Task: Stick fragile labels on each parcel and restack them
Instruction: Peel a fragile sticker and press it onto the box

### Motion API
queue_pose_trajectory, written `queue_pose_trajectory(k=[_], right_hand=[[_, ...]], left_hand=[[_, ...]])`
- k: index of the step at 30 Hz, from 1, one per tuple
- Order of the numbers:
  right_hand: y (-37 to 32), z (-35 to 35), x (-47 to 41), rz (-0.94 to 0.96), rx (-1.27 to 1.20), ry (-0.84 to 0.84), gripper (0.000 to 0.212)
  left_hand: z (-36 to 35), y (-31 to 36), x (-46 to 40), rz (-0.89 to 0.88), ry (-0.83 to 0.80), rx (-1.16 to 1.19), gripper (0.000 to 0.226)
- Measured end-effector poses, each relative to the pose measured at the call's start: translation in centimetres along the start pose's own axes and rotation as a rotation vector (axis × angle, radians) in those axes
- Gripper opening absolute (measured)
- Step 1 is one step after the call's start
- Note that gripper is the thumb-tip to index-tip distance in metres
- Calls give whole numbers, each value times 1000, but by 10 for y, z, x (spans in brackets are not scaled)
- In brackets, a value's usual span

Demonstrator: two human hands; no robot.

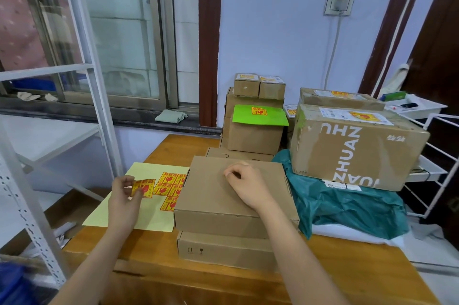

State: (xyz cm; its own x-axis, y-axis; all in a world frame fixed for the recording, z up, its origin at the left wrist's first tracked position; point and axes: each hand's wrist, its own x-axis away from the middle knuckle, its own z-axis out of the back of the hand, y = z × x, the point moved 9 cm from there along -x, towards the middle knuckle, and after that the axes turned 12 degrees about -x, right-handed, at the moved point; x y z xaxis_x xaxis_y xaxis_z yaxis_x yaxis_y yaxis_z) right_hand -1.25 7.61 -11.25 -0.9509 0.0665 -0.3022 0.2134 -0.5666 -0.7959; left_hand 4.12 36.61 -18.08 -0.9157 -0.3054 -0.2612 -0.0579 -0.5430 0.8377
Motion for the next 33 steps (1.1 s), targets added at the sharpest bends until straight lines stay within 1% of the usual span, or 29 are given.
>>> queue_pose_trajectory(k=[3,5,8,10,11,14,16,18,20,22,24,26,30,33], right_hand=[[-1,1,0,9,8,1,21],[0,2,0,9,-2,13,19],[1,11,0,-22,-143,100,19],[1,25,3,-24,-273,187,20],[0,33,5,-2,-296,222,20],[-1,56,10,49,-282,282,20],[9,64,10,21,-311,305,19],[24,67,11,-61,-399,326,20],[33,69,13,-125,-492,354,21],[31,70,13,-117,-437,342,19],[24,66,14,-97,-320,290,19],[20,62,14,-87,-264,256,22],[24,62,14,-102,-254,272,8],[26,64,14,-105,-261,294,4]], left_hand=[[5,32,5,-56,32,106,28],[7,58,10,-80,44,217,24],[3,98,20,-100,21,325,24],[-4,125,29,-138,-23,373,24],[-9,139,34,-160,-51,400,24],[-32,177,45,-220,-143,401,21],[-56,192,51,-240,-245,368,19],[-83,196,59,-234,-358,348,15],[-102,190,67,-221,-428,299,12],[-110,186,73,-233,-470,258,12],[-112,186,74,-241,-492,239,12],[-112,182,72,-219,-491,226,11],[-114,178,71,-196,-490,229,10],[-115,176,68,-182,-486,256,9]])
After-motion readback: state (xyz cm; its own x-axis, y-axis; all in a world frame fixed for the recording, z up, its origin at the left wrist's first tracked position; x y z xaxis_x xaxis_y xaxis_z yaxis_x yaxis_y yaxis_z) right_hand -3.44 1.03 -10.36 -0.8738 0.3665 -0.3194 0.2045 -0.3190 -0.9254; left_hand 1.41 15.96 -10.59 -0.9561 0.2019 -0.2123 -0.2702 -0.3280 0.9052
